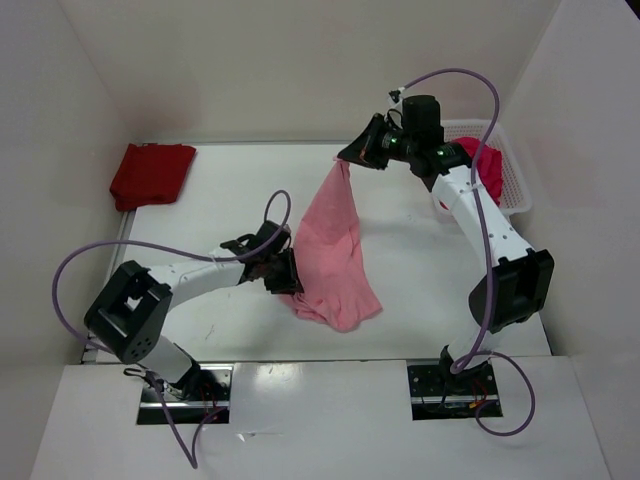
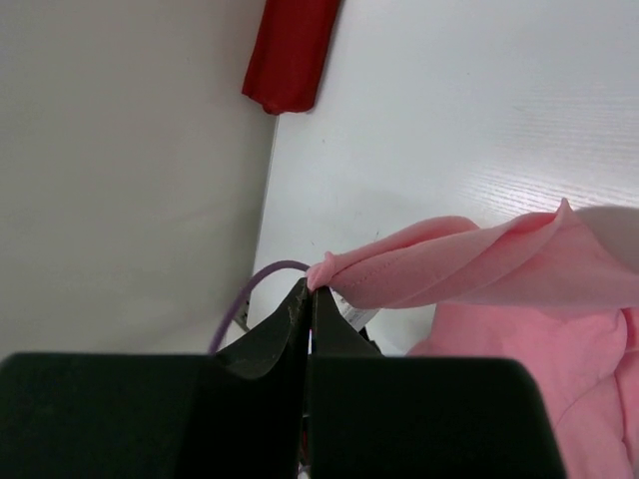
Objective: Fold and stack the t-shirts
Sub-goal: Flatten out the tshirt
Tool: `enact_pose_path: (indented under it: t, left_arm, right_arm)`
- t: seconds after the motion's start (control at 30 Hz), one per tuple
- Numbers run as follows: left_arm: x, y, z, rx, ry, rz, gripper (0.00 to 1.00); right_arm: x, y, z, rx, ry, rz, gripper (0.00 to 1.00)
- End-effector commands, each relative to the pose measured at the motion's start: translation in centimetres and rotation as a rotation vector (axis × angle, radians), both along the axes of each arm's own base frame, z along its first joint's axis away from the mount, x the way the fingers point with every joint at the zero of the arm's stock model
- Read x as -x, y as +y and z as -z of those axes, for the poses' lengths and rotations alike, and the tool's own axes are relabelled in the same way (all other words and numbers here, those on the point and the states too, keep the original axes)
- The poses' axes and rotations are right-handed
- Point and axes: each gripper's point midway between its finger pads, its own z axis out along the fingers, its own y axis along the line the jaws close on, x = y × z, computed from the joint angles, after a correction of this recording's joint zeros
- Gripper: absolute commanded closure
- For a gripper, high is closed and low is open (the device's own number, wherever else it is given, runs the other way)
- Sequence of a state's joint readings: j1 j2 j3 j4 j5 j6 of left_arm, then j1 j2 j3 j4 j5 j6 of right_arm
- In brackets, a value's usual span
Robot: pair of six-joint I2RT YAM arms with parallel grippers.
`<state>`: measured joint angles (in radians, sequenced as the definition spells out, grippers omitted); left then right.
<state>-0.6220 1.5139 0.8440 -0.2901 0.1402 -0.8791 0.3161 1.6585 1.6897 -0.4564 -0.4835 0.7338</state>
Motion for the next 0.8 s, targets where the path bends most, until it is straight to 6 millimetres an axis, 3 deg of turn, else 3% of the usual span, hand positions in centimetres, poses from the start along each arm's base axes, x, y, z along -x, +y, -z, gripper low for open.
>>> enact_pose_path:
  t: [0.0, 0.13, 0.2, 0.27, 0.3, 0.33, 0.37, 0.4, 0.47, 0.5, 0.53, 0.57, 0.6, 0.63, 0.7, 0.73, 0.77]
  left_arm:
    - [-1.2, -1.3, -0.6, -0.005, -0.027, -0.003, 0.68]
    - [-1.5, 0.2, -1.5, -0.059, -0.081, -0.024, 0.87]
    - [-3.5, 1.1, -4.3, -0.036, -0.14, -0.069, 0.91]
    - [-6.5, 1.0, -8.7, 0.022, -0.245, -0.086, 0.94]
    - [-8.2, 2.0, -10.2, 0.037, -0.273, -0.12, 0.94]
    - [-9.3, 2.4, -11.3, 0.045, -0.289, -0.129, 0.96]
    - [-11.4, 2.2, -14.8, 0.092, -0.361, -0.117, 0.96]
    - [-13.3, 4.4, -16.3, 0.096, -0.38, -0.166, 0.99]
    - [-16.1, 5.8, -19.8, 0.138, -0.442, -0.187, 1.0]
    - [-17.8, 6.5, -24.8, 0.181, -0.542, -0.208, 1.0]
    - [-19.4, 8.3, -27.0, 0.192, -0.589, -0.249, 1.0]
    - [-19.8, 8.9, -29.3, 0.219, -0.622, -0.247, 1.0]
    - [-20.1, 9.6, -31.7, 0.248, -0.667, -0.256, 1.0]
    - [-20.6, 11.8, -35.0, 0.265, -0.74, -0.284, 1.0]
    - [-19.9, 13.6, -36.9, 0.316, -0.758, -0.3, 0.99]
    - [-20.1, 16.3, -37.1, 0.306, -0.776, -0.346, 0.99]
    - [-19.8, 17.5, -37.3, 0.306, -0.787, -0.36, 0.97]
  right_arm:
    - [0.8, -1.0, -3.9, -0.023, -0.125, 0.008, 1.0]
    - [0.8, -2.0, -5.2, -0.03, -0.154, 0.028, 1.0]
    - [0.9, -2.5, -5.9, -0.032, -0.164, 0.039, 1.0]
    - [0.8, -2.9, -6.7, -0.035, -0.177, 0.048, 1.0]
    - [0.5, -2.8, -6.6, -0.035, -0.176, 0.048, 1.0]
    - [0.5, -3.1, -8.1, -0.046, -0.209, 0.049, 1.0]
    - [0.4, -2.9, -8.4, -0.05, -0.208, 0.037, 1.0]
    - [0.1, -2.9, -10.3, -0.063, -0.252, 0.037, 1.0]
    - [0.0, -3.5, -12.6, -0.088, -0.281, 0.05, 1.0]
    - [0.7, -3.5, -15.1, -0.107, -0.339, 0.037, 1.0]
    - [0.8, -4.0, -16.3, -0.123, -0.357, 0.051, 1.0]
    - [1.3, -3.9, -17.5, -0.139, -0.376, 0.042, 1.0]
    - [2.5, -4.1, -20.0, -0.156, -0.435, 0.03, 1.0]
    - [3.4, -4.3, -20.9, -0.16, -0.452, 0.029, 1.0]
    - [4.5, -4.5, -21.6, -0.163, -0.462, 0.029, 1.0]
    - [6.0, -4.8, -22.2, -0.167, -0.48, 0.028, 1.0]
    - [6.5, -5.0, -21.7, -0.157, -0.476, 0.027, 1.0]
